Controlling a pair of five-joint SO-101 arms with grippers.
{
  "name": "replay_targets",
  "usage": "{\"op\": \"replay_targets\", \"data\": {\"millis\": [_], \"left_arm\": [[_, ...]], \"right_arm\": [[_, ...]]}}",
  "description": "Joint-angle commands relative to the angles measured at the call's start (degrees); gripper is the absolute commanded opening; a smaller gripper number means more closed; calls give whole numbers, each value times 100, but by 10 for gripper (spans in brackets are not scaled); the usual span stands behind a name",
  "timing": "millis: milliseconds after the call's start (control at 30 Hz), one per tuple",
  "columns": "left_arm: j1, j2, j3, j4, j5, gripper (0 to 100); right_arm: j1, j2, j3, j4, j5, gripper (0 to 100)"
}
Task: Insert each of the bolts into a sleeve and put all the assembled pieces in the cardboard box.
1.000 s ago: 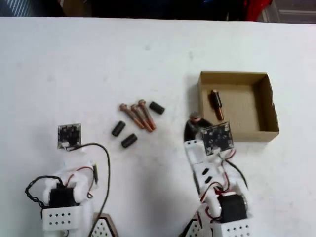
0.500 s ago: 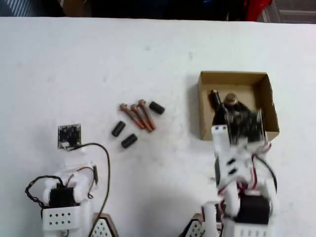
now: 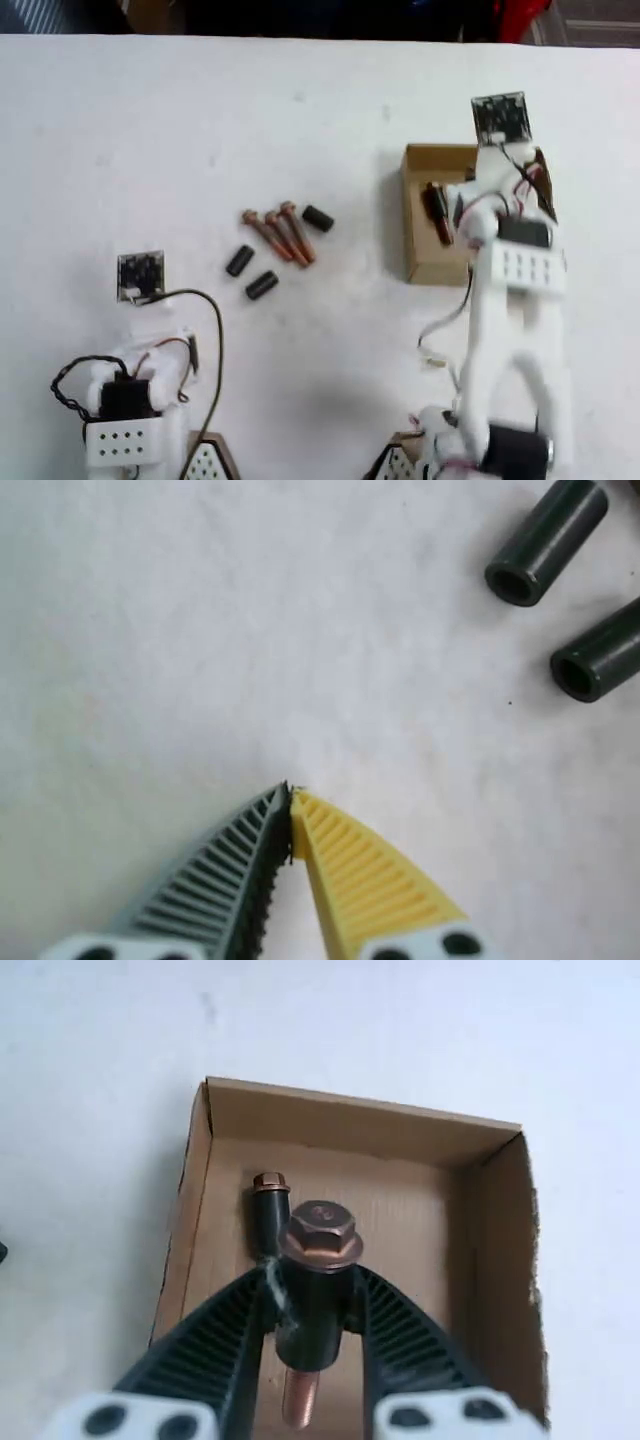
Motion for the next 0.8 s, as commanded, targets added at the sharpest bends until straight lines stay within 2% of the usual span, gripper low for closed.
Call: {"op": "replay_targets", "data": {"millis": [0, 300, 533, 767], "left_arm": [[-48, -48, -132, 53, -44, 23], [-57, -48, -132, 53, -53, 23], [-57, -48, -132, 53, -53, 23], [-57, -48, -132, 53, -53, 23]], "right_arm": [[119, 1455, -1213, -163, 70, 17], [295, 3881, -2813, -154, 79, 19], [251, 4963, -3692, 207, 79, 23], [251, 5464, -4554, 1077, 79, 180]]}}
